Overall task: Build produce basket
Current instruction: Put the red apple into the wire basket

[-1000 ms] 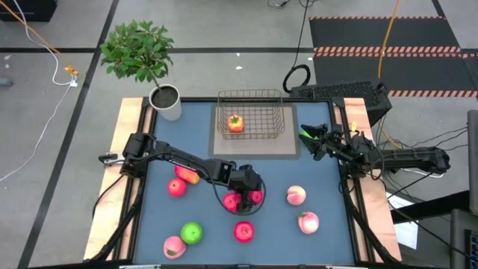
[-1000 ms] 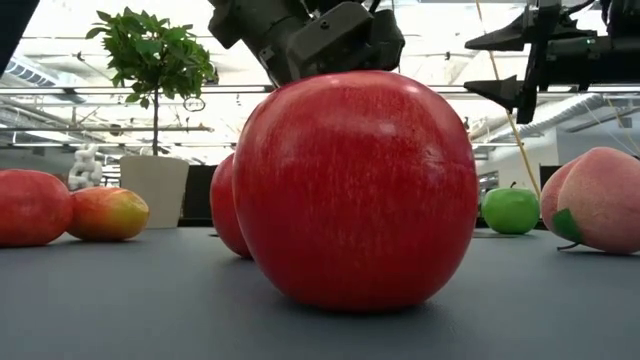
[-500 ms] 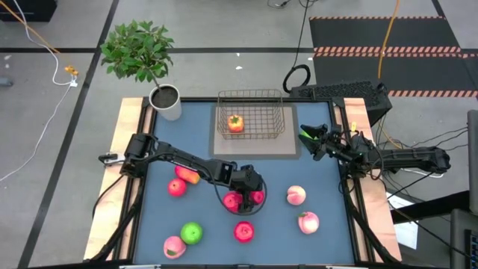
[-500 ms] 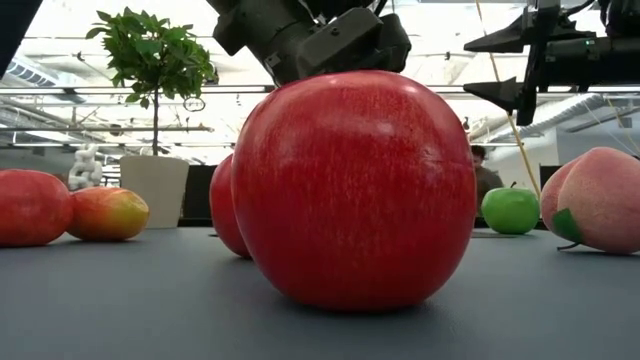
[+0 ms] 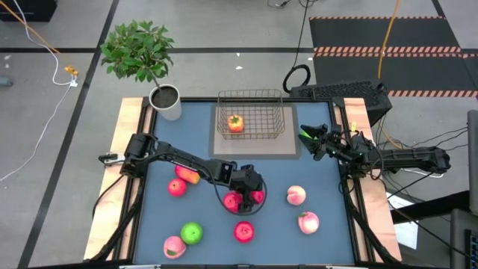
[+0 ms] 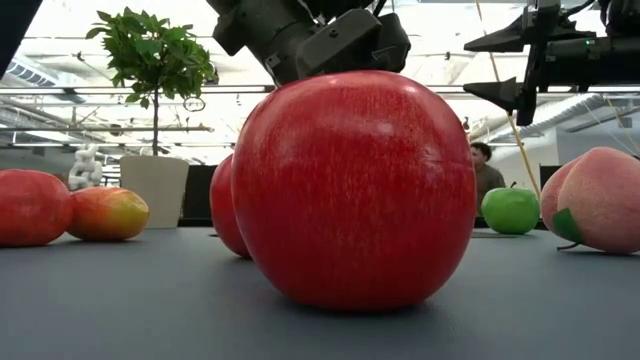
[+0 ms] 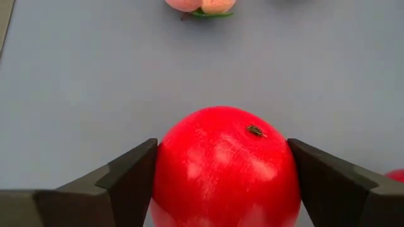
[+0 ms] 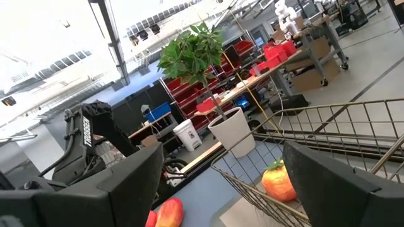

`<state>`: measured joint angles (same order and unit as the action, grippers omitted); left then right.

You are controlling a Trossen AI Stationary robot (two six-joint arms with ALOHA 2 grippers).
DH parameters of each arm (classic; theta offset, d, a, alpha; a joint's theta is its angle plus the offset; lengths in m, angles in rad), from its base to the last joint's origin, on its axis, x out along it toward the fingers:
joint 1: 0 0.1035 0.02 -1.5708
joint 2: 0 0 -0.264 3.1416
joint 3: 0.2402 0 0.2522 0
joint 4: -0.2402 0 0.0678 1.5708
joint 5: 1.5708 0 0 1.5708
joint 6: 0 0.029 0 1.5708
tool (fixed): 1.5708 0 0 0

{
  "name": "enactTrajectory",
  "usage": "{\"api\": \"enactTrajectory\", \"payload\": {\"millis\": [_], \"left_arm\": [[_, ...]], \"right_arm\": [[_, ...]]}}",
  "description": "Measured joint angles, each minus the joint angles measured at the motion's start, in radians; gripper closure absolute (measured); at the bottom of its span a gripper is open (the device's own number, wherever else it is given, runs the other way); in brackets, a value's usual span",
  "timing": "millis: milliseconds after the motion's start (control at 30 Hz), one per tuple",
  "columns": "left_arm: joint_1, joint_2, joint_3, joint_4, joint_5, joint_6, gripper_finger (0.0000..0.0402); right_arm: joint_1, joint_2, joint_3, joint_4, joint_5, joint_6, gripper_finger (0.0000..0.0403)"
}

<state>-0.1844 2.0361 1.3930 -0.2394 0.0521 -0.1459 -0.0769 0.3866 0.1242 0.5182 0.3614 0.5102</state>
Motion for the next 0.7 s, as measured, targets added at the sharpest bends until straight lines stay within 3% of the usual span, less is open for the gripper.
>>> {"api": "enactTrajectory", "payload": {"millis": [300, 700], "left_arm": [[0.007, -0.053, -0.004, -0.011, 0.0, 0.031, 0.0068], [0.125, -0.334, 0.003, 0.005, -0.048, 0.129, 0.0067]], "right_arm": [[0.0, 0.0, 0.0, 0.0, 0.0, 0.002, 0.0083], [-0.001, 0.003, -0.001, -0.016, 0.002, 0.0, 0.0083]]}}
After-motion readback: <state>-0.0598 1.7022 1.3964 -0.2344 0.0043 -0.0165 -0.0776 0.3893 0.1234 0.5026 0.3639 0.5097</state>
